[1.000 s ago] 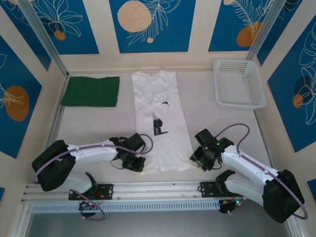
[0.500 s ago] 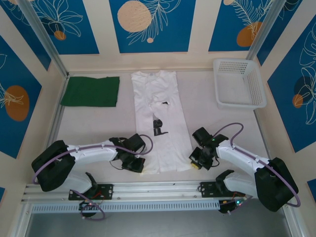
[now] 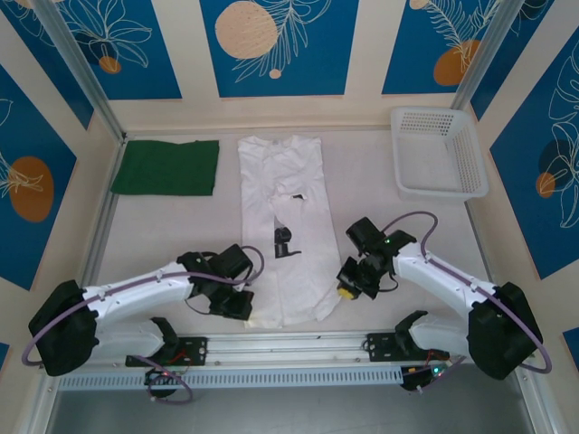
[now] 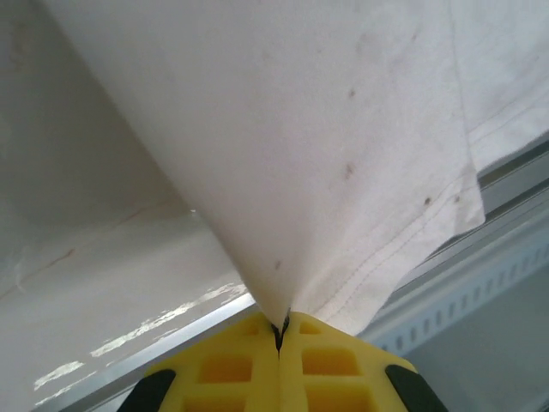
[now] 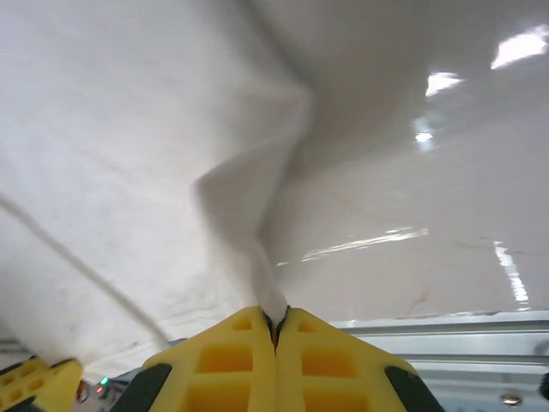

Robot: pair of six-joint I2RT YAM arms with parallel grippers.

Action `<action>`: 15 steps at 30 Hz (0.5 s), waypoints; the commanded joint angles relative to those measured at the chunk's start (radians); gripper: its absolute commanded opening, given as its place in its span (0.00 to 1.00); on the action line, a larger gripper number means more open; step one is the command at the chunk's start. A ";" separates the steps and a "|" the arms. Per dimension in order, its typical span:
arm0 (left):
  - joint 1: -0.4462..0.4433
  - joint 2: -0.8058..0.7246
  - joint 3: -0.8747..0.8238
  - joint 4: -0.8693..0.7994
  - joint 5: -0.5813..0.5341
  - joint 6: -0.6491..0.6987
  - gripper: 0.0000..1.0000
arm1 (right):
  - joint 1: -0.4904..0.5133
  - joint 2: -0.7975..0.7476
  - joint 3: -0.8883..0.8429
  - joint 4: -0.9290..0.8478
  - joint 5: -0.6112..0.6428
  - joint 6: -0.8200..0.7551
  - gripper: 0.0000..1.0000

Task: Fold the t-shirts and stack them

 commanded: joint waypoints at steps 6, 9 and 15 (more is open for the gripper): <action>0.278 0.080 0.263 -0.101 0.092 0.037 0.00 | -0.111 0.211 0.383 -0.062 -0.087 -0.111 0.00; 0.375 0.171 0.379 -0.109 0.106 0.061 0.00 | -0.155 0.339 0.521 -0.073 -0.094 -0.141 0.00; 0.490 0.387 0.577 -0.122 0.097 0.088 0.00 | -0.228 0.551 0.725 -0.076 -0.105 -0.158 0.00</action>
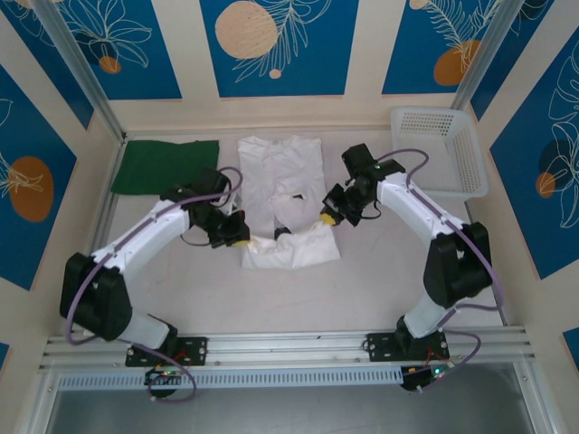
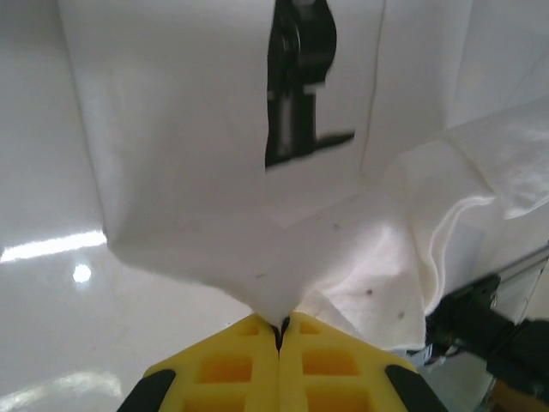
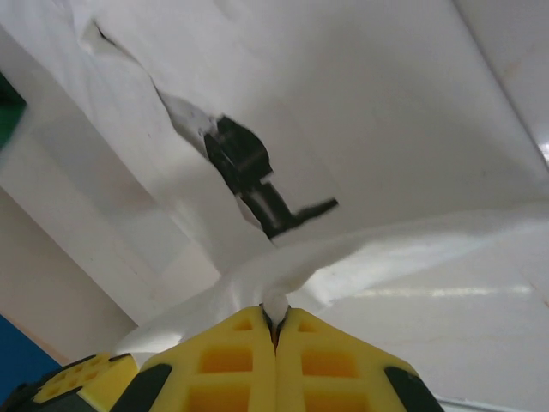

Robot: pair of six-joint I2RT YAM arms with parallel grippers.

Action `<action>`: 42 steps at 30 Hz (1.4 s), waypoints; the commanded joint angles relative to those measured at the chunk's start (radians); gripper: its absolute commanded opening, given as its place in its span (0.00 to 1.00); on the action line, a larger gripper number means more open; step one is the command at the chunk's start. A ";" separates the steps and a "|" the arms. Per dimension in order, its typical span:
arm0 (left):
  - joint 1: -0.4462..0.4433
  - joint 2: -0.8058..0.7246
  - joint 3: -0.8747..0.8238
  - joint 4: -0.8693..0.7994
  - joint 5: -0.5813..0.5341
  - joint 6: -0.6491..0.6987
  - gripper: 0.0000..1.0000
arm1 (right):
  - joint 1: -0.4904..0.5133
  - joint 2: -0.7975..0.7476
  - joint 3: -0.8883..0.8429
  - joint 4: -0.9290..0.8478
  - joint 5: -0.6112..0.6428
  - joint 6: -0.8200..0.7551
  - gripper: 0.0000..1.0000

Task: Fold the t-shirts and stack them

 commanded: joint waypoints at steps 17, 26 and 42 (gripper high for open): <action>0.187 0.489 0.404 -0.054 0.077 0.039 0.00 | -0.112 0.486 0.452 -0.099 -0.060 -0.006 0.00; 0.212 0.553 0.451 -0.026 0.074 -0.008 0.01 | -0.138 0.561 0.504 -0.093 -0.097 0.042 0.02; 0.225 0.560 0.554 -0.097 -0.098 -0.017 0.55 | -0.181 0.579 0.583 -0.147 -0.075 0.053 0.47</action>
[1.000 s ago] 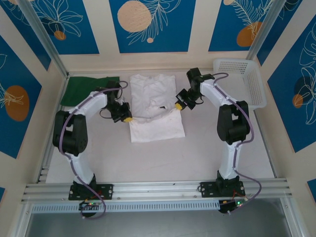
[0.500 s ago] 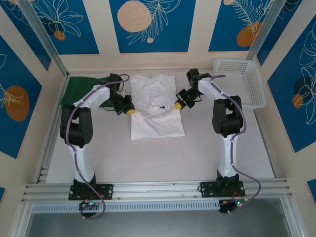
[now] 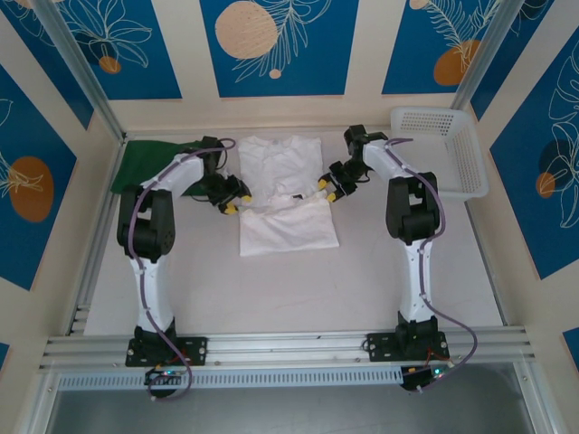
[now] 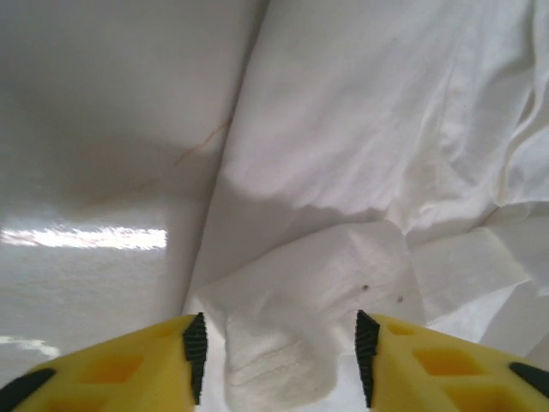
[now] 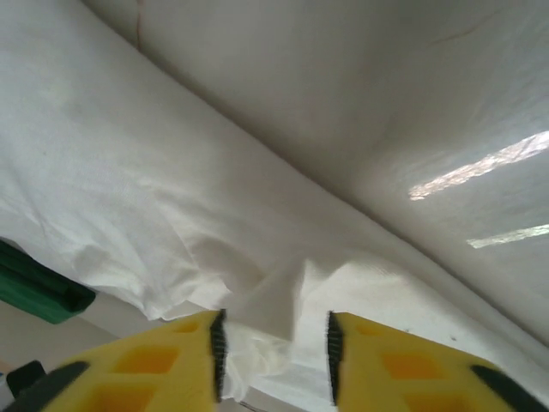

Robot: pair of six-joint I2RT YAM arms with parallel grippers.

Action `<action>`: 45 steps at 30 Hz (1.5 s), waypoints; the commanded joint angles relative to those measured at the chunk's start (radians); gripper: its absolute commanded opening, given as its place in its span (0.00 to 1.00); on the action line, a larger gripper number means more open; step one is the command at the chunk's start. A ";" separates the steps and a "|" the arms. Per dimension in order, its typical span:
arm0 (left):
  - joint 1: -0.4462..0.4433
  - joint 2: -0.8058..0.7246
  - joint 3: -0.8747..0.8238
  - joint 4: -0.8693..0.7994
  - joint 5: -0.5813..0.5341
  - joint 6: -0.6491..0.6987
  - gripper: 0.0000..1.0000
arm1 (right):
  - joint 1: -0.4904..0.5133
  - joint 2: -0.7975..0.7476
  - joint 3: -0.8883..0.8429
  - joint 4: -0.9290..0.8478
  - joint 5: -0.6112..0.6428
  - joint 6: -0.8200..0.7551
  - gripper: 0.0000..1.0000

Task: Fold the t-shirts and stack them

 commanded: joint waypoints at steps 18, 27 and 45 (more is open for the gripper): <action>-0.303 -0.247 -0.355 0.161 0.048 0.160 0.24 | 0.143 -0.486 -0.836 0.494 -0.155 -0.119 0.18; -0.310 -0.218 -0.538 0.147 -0.123 0.247 0.24 | 0.150 -0.408 -0.928 0.466 -0.115 -0.140 0.13; -0.292 -0.447 -0.674 0.019 -0.116 0.250 0.33 | 0.172 -0.756 -1.117 0.358 -0.081 -0.102 0.19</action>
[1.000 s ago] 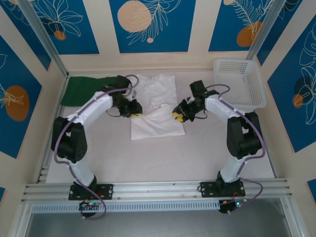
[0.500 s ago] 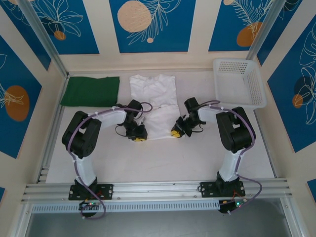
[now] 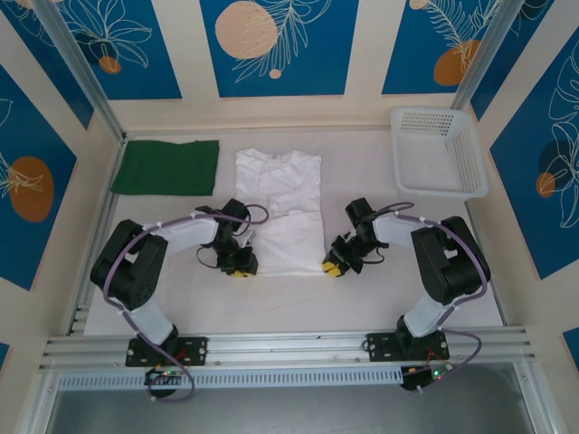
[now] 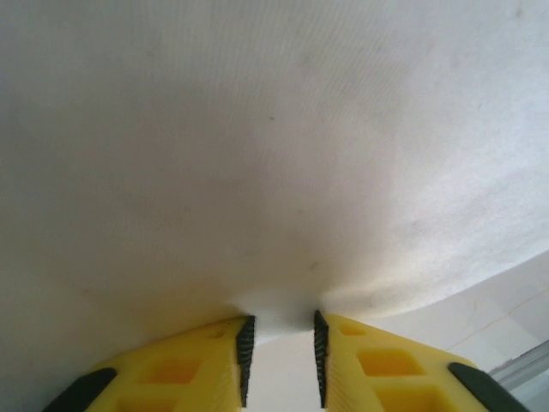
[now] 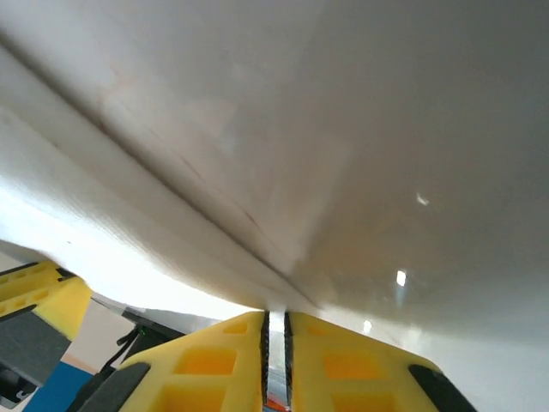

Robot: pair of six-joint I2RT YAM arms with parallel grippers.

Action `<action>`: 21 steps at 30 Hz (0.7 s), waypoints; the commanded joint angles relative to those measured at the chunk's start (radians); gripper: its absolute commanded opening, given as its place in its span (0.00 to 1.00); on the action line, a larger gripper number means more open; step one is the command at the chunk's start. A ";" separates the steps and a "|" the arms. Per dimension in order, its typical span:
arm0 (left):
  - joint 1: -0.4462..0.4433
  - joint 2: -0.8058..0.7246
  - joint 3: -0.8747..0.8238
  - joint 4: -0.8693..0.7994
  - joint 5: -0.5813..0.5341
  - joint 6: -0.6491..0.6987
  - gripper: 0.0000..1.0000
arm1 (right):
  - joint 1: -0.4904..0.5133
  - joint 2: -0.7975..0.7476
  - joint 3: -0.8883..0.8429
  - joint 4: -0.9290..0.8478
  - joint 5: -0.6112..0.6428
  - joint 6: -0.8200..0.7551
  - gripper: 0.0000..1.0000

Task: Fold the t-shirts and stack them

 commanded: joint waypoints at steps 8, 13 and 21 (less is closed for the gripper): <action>0.094 0.015 0.268 -0.105 0.012 0.005 0.36 | 0.020 -0.012 0.255 -0.009 0.034 -0.002 0.27; 0.153 0.103 0.282 0.007 0.034 -0.005 0.35 | 0.039 0.193 0.431 0.003 0.026 -0.004 0.26; 0.219 0.217 0.369 0.136 0.077 -0.084 0.34 | 0.002 0.436 0.644 -0.072 0.048 0.003 0.25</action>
